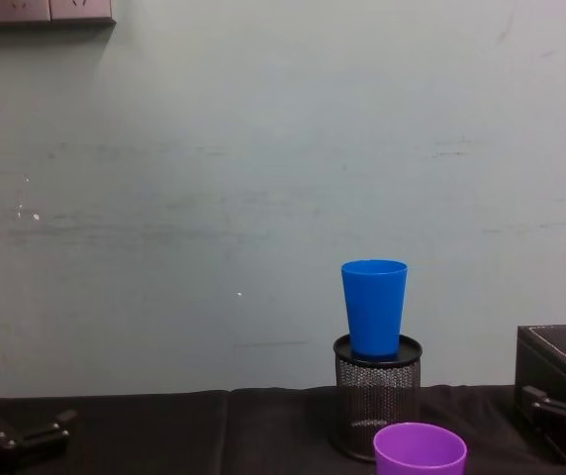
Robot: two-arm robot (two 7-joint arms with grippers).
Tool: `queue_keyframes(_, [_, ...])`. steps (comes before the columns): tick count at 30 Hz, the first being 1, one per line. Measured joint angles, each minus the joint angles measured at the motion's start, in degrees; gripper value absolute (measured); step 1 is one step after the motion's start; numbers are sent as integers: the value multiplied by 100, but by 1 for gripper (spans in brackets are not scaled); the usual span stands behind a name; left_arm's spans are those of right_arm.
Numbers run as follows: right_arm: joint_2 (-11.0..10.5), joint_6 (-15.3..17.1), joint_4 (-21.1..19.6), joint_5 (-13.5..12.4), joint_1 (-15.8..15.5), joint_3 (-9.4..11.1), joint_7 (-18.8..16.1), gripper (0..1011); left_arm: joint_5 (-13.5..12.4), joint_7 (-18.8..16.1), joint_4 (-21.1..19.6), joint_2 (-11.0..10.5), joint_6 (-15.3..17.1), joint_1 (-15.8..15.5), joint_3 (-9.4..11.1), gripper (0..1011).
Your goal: Pick up one cup with a gripper and tap it against the other cup.
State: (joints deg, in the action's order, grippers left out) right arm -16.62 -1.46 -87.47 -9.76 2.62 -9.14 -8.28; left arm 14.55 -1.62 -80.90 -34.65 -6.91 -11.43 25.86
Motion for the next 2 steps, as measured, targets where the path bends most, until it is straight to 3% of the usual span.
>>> queue_keyframes(2, [-1, -3, -1, -1, -1, -1, 0, 1003, 0, 0, 0, 0, 0, 0, 0, 1000])
